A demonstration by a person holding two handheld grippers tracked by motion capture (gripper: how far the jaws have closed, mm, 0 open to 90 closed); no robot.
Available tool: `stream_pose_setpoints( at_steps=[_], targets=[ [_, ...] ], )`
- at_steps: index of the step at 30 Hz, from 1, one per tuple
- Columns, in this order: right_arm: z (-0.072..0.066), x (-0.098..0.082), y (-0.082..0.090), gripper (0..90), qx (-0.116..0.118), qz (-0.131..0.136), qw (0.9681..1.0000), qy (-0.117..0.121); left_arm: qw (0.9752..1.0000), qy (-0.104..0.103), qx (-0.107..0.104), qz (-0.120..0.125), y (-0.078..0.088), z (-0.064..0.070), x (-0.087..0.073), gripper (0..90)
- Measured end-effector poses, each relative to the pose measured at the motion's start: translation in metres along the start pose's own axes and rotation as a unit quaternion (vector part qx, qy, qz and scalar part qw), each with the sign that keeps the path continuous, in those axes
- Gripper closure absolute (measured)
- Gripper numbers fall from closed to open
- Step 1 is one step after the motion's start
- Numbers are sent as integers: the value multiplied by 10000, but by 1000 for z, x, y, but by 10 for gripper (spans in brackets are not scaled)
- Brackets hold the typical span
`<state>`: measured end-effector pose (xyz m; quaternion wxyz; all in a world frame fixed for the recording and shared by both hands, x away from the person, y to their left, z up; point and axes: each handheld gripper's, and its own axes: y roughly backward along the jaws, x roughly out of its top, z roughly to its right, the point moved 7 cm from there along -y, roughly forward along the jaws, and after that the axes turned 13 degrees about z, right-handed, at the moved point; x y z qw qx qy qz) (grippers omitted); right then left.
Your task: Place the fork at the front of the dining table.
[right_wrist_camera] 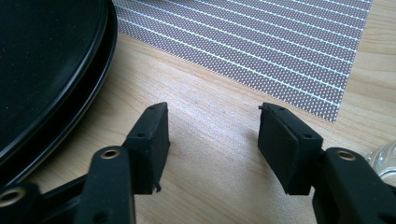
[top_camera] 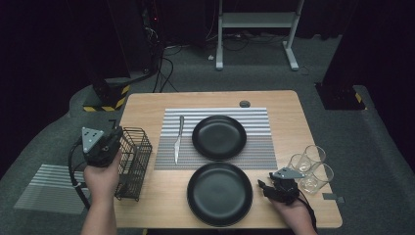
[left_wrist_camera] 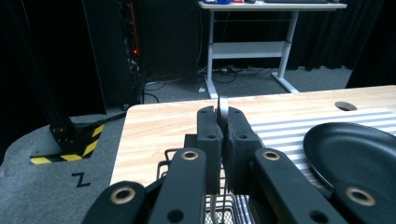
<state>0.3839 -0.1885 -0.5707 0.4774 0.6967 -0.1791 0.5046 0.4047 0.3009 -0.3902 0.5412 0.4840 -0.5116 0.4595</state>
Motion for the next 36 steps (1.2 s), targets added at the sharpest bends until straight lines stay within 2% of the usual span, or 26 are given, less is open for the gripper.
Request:
stream_pose_setpoints(
  at_steps=[2, 3, 4, 5, 8, 9, 10, 11, 12, 13, 16, 17, 18, 19, 24, 26, 29, 30, 31, 32, 33, 35, 36],
  targets=[
    [1, 0, 0, 454, 28, 21, 10000, -19, 9999, -93, -31, 42, 2, 0, 2, 860],
    [1, 0, 0, 459, 33, 21, 10000, -21, 9999, 30, 27, 110, 2, 2, 2, 860],
    [1, 0, 0, 466, 36, 23, 10000, -19, 9999, -146, -4, 81, 4, 0, 3, 860],
    [0, 0, 1, 470, 48, 28, 10000, -7, 9999, -65, 30, 125, 4, 0, 4, 860],
    [0, 0, 1, 477, 28, 23, 10000, -22, 9997, -129, 29, 210, 8, -1, 6, 861],
    [0, 0, 1, 472, 34, 24, 10000, -21, 9996, -9, 38, 285, 8, 1, 7, 861],
    [0, 0, 0, 461, 41, 20, 10000, -29, 9996, -89, 56, 279, 10, -1, 8, 860],
    [0, 0, 0, 449, 54, 23, 10000, -1, 9993, 19, 79, 371, 10, 1, 10, 860],
    [0, 0, 0, 443, 59, 19, 10000, 5, 9994, -184, 27, 308, 11, -2, 10, 860],
    [0, 0, 0, 439, 64, 6, 10000, -5, 9993, 8, 63, 368, 11, 1, 11, 860],
    [-1, 0, 0, 433, 63, 10, 10000, 29, 9988, -7, 55, 487, 11, 3, 16, 861],
    [-1, 0, 0, 433, 63, 10, 10000, 27, 9989, -164, 24, 436, 12, 2, 17, 860],
    [0, 0, 0, 432, 62, 7, 10000, 29, 9988, -190, 25, 452, 12, 3, 18, 860],
    [0, 0, 0, 432, 63, 6, 10000, 28, 9988, -68, 87, 485, 11, 5, 18, 861],
    [0, 0, 0, 432, 62, 5, 10000, 24, 9983, -198, 57, 548, 7, 6, 21, 861],
    [0, 0, 0, 430, 58, 4, 10000, 26, 9982, -28, 92, 590, 7, 8, 21, 861],
    [0, 0, 0, 431, 54, 5, 10000, 7, 9978, -66, 82, 656, 9, 7, 24, 860],
    [0, 0, -1, 431, 56, 8, 10000, 13, 9972, -95, 66, 745, 9, 7, 26, 860],
    [0, 0, -1, 431, 54, 8, 10000, 11, 9972, 43, 106, 744, 9, 9, 26, 860],
    [0, 0, -1, 430, 50, 1, 10000, -3, 9971, -30, 118, 750, 10, 7, 27, 860],
    [0, 0, -1, 430, 45, 6, 10000, 7, 9968, 70, 143, 782, 10, 8, 28, 861],
    [-1, 0, -1, 430, 45, 2, 10000, 34, 9966, -73, 135, 805, 12, 7, 31, 861],
    [-1, 0, -1, 429, 36, 2, 10000, 31, 9963, -40, 160, 846, 12, 8, 33, 861]
  ],
)
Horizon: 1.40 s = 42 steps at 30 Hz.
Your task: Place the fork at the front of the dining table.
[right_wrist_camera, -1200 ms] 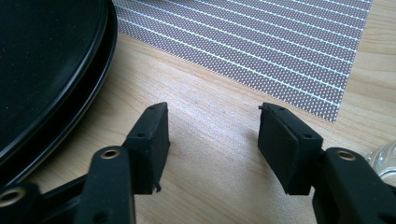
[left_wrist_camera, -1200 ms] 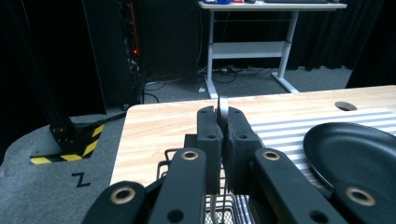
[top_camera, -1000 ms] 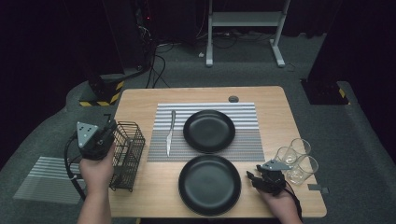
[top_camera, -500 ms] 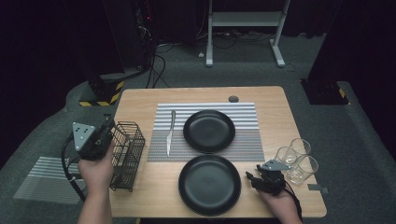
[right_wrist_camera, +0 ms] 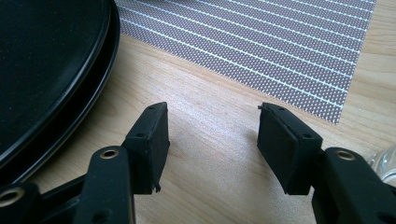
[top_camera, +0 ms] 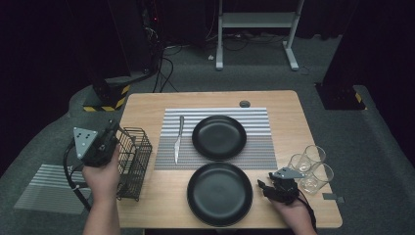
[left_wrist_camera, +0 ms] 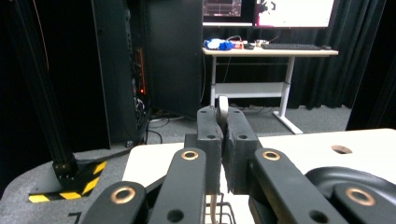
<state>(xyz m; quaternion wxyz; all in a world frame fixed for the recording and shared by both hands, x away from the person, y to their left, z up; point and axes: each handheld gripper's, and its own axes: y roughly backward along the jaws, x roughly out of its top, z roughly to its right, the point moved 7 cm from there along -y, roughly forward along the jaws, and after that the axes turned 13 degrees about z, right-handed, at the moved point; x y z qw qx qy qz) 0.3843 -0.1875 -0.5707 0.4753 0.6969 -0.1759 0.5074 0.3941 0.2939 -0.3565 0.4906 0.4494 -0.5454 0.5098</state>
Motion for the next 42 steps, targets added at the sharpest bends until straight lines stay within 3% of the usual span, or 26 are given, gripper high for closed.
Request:
stream_pose_setpoints(
  at_steps=[1, 2, 4, 5, 6, 7, 8, 10, 11, 15, 17, 18, 20, 23, 24, 27, 29, 31, 32, 33, 36, 38, 42],
  targets=[
    [0, 0, 0, 429, 2, 1, 10000, -1, 9999, 75, -26, 61, -1, 2, 2, 861],
    [0, 0, 0, 429, 2, 1, 10000, -3, 10000, -64, -47, 49, -1, 1, 3, 861],
    [0, 0, 0, 430, -1, -1, 10000, 6, 9999, -66, -45, 83, 0, 3, 6, 861],
    [0, 0, 0, 430, 0, -1, 10000, 9, 9998, 33, -22, 181, 0, 5, 7, 861],
    [-1, 0, 0, 430, -3, -3, 10000, -9, 9998, -47, -52, 186, 0, 5, 8, 861],
    [-1, 0, 0, 430, 0, -2, 10000, -14, 9997, 45, -37, 245, 0, 8, 9, 861],
    [-1, 0, 0, 430, 2, -2, 10000, -14, 9995, -83, -98, 272, 0, 8, 11, 861],
    [0, 0, 0, 431, 2, 4, 10000, 6, 9993, 8, -60, 361, -2, 11, 12, 861],
    [-1, 0, 0, 431, -1, -1, 10000, -14, 9994, -151, -116, 304, -1, 10, 12, 861],
    [-1, 0, 1, 430, 10, 0, 10000, -25, 9989, 41, -123, 456, -1, 17, 13, 861],
    [-1, -1, 1, 430, 5, 1, 10000, -8, 9985, -40, -158, 520, 1, 19, 15, 861],
    [-1, -1, 1, 430, 4, 0, 10000, 12, 9980, 70, -113, 616, 1, 21, 17, 861],
    [-1, -1, 1, 430, 9, 1, 10000, 27, 9977, 77, -125, 657, 3, 23, 19, 861],
    [-1, -1, 1, 431, 9, 3, 10000, 15, 9974, -26, -191, 695, 5, 25, 22, 861],
    [-1, -1, 1, 430, 5, 1, 10000, 25, 9968, 85, -177, 772, 5, 28, 24, 861],
    [-1, -1, 1, 431, 0, -1, 10000, 33, 9963, -87, -275, 815, 7, 30, 27, 861],
    [-1, -1, 1, 432, 1, 0, 10000, 24, 9956, -77, -317, 882, 6, 34, 29, 862],
    [-1, -1, 1, 434, -5, 1, 10000, 28, 9956, 72, -284, 892, 5, 37, 29, 861],
    [-1, -1, 1, 436, -3, 1, 10000, 71, 9954, 66, -304, 901, 5, 38, 29, 861],
    [-1, -1, 1, 441, -2, -15, 10000, 50, 9956, -74, -362, 865, 5, 38, 28, 861],
    [-1, 0, 2, 455, -17, 32, 10000, 54, 9951, 128, -384, 903, 4, 45, 27, 861],
    [0, 0, 2, 456, -20, 83, 10000, 46, 9949, 3, -461, 894, 4, 47, 27, 861],
    [0, 0, 2, 469, -40, 90, 10000, -15, 9945, 216, -487, 897, 3, 56, 26, 861]
  ],
)
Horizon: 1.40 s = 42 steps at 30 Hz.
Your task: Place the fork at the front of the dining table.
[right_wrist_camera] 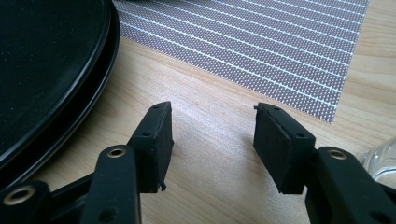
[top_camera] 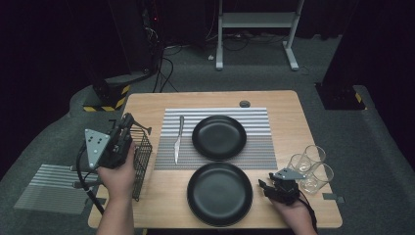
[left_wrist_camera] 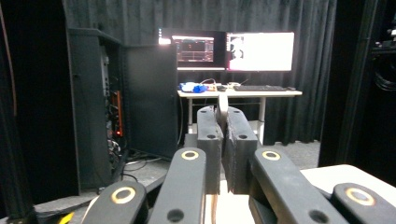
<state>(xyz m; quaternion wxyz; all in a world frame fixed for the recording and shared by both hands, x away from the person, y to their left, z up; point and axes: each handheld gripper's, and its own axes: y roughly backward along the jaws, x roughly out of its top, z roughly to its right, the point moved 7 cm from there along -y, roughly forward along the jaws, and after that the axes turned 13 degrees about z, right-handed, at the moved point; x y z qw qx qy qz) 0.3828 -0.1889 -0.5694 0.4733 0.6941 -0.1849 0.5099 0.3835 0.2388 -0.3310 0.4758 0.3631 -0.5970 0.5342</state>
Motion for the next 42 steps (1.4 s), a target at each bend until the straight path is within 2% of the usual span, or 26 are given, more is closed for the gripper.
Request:
stream_pose_setpoints(
  at_steps=[2, 4, 11, 13, 14, 17, 19, 21, 22, 24, 27, 28, 29, 31, 33, 34, 35, 36, 38, 41, 42],
  targets=[
    [-1, 0, 1, 476, -2, 13, 10000, -24, 9998, -149, -115, -57, 0, 3, -1, 861],
    [0, 1, 2, 491, 10, 77, 10000, 4, 9997, -170, -170, -102, 0, 7, -3, 861],
    [0, 10, 8, 521, -52, 315, 9995, -42, 9992, -80, -326, -210, -2, 21, -9, 860],
    [0, 12, 9, 525, -128, 385, 9992, 35, 9991, -107, -353, -212, -3, 25, -10, 860],
    [1, 13, 11, 536, -162, 448, 9987, 197, 9990, -111, -379, -223, -3, 27, -10, 860],
    [1, 18, 15, 567, -234, 604, 9975, 273, 9987, -88, -446, -251, -4, 34, -13, 860],
    [1, 20, 17, 563, -209, 676, 9968, 359, 9985, 6, -476, -265, -5, 39, -15, 860],
    [0, 21, 18, 560, -226, 782, 9962, 303, 9982, 9, -515, -293, -5, 43, -17, 860],
    [1, 22, 18, 562, -216, 849, 9952, 432, 9981, 23, -534, -292, -5, 45, -17, 860],
    [1, 22, 18, 570, -214, 885, 9946, 497, 9980, 36, -569, -287, -4, 49, -19, 861],
    [0, 21, 17, 589, -169, 852, 9951, 474, 9976, 116, -610, -306, -3, 54, -23, 860],
    [1, 21, 17, 594, -142, 830, 9948, 571, 9975, 141, -617, -312, -2, 55, -24, 860],
    [0, 21, 17, 597, -162, 857, 9950, 484, 9974, 134, -623, -327, -2, 56, -27, 860],
    [-1, 22, 18, 604, -175, 860, 9950, 473, 9972, 137, -639, -370, -1, 58, -30, 860],
    [-3, 23, 18, 609, -181, 842, 9950, 504, 9971, 224, -626, -372, 0, 60, -32, 860],
    [-4, 23, 18, 602, -191, 823, 9954, 460, 9969, 175, -660, -391, 0, 61, -34, 860],
    [-5, 24, 18, 595, -189, 800, 9959, 382, 9968, 218, -666, -394, 0, 63, -35, 860],
    [-5, 24, 19, 591, -158, 775, 9959, 449, 9965, 154, -712, -420, 0, 63, -36, 860],
    [-6, 26, 20, 571, -186, 830, 9956, 401, 9962, 201, -727, -442, 0, 67, -39, 860],
    [-10, 27, 20, 545, -104, 813, 9963, 268, 9955, 244, -793, -460, -1, 73, -42, 860],
    [-10, 27, 20, 542, -36, 800, 9963, 305, 9953, 263, -812, -457, -1, 74, -43, 860]
  ],
)
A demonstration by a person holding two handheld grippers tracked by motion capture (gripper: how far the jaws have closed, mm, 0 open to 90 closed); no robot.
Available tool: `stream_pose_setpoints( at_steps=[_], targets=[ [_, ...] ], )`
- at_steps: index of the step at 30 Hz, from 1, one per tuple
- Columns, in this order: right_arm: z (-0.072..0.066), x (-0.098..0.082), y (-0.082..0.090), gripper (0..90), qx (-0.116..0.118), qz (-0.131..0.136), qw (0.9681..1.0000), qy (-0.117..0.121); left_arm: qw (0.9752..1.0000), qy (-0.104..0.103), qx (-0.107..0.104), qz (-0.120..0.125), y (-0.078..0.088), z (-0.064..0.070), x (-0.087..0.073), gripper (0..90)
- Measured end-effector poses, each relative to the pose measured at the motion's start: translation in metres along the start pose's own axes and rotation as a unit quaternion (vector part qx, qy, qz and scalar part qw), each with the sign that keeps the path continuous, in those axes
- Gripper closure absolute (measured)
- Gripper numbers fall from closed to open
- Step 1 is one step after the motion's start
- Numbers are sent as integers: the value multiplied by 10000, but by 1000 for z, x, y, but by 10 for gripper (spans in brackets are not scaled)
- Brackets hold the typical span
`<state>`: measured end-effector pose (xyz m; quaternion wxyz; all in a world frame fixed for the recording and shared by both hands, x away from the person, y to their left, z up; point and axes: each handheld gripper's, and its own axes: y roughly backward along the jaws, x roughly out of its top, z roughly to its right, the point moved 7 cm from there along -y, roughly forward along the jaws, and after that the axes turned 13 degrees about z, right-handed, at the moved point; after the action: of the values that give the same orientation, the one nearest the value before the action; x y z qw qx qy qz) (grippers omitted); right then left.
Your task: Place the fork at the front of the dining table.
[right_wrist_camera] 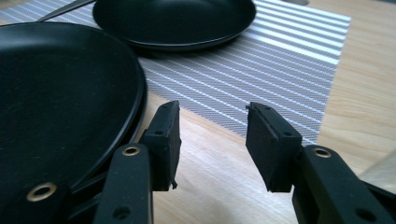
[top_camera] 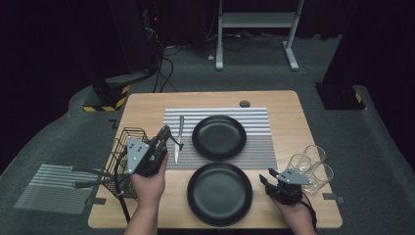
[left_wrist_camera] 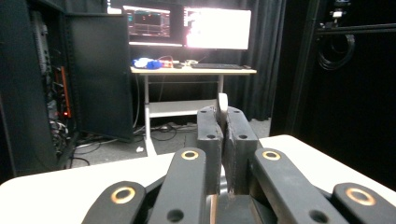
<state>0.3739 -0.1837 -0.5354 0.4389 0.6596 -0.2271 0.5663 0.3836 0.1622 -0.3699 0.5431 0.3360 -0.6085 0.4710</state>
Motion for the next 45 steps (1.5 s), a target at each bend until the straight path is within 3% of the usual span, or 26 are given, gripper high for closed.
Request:
stream_pose_setpoints(
  at_steps=[1, 3, 4, 8, 10, 11, 12, 13, 17, 18, 19, 23, 24, 27, 29, 30, 33, 45],
  targets=[
    [-1, 0, 0, 541, 9, -29, 10000, -31, 9999, -66, -49, -85, 0, 1, -2, 860],
    [-3, 0, -1, 542, 53, -18, 10000, -7, 10000, 32, -87, -34, -3, 7, -3, 860],
    [-3, 1, -1, 542, 96, -22, 9999, 29, 9998, -53, -130, -109, -3, 8, -4, 860],
    [-7, 3, 0, 550, 129, 17, 9999, 23, 9997, 52, -210, -64, -8, 18, -7, 860],
    [-7, 4, 0, 554, 175, 31, 9998, 126, 9994, -49, -279, -190, -9, 20, -11, 860],
    [-8, 5, 1, 556, 177, 67, 9998, 77, 9995, 64, -268, -166, -10, 23, -11, 860],
    [-7, 5, 1, 556, 212, 56, 9996, 172, 9995, 137, -232, -189, -10, 25, -13, 860],
    [-9, 6, 1, 557, 181, 98, 9998, 41, 9993, 88, -333, -165, -13, 28, -14, 860],
    [-11, 9, 2, 557, 209, 183, 9996, 63, 9985, 2, -474, -290, -16, 37, -20, 860],
    [-11, 10, 3, 556, 216, 216, 9995, 88, 9986, 125, -467, -234, -18, 41, -21, 860],
    [-12, 10, 3, 555, 224, 222, 9995, 69, 9981, 20, -524, -310, -17, 42, -22, 860],
    [-13, 13, 4, 557, 212, 255, 9994, 136, 9979, 168, -559, -285, -21, 53, -25, 860],
    [-13, 15, 4, 557, 233, 289, 9991, 208, 9976, 71, -625, -291, -22, 54, -26, 860],
    [-18, 23, 5, 549, 274, 376, 9988, 144, 9971, 98, -668, -340, -24, 58, -29, 860],
    [-20, 29, 6, 548, 324, 420, 9983, 234, 9971, 224, -634, -366, -25, 62, -32, 860],
    [-23, 32, 6, 555, 336, 438, 9983, 196, 9968, 129, -696, -362, -26, 63, -32, 860],
    [-25, 41, 8, 587, 446, 431, 9971, 452, 9964, 231, -734, -349, -28, 69, -35, 860],
    [-32, 63, -6, 576, 459, 650, 9963, 322, 9947, 286, -917, -374, -29, 82, -38, 860]
  ],
)
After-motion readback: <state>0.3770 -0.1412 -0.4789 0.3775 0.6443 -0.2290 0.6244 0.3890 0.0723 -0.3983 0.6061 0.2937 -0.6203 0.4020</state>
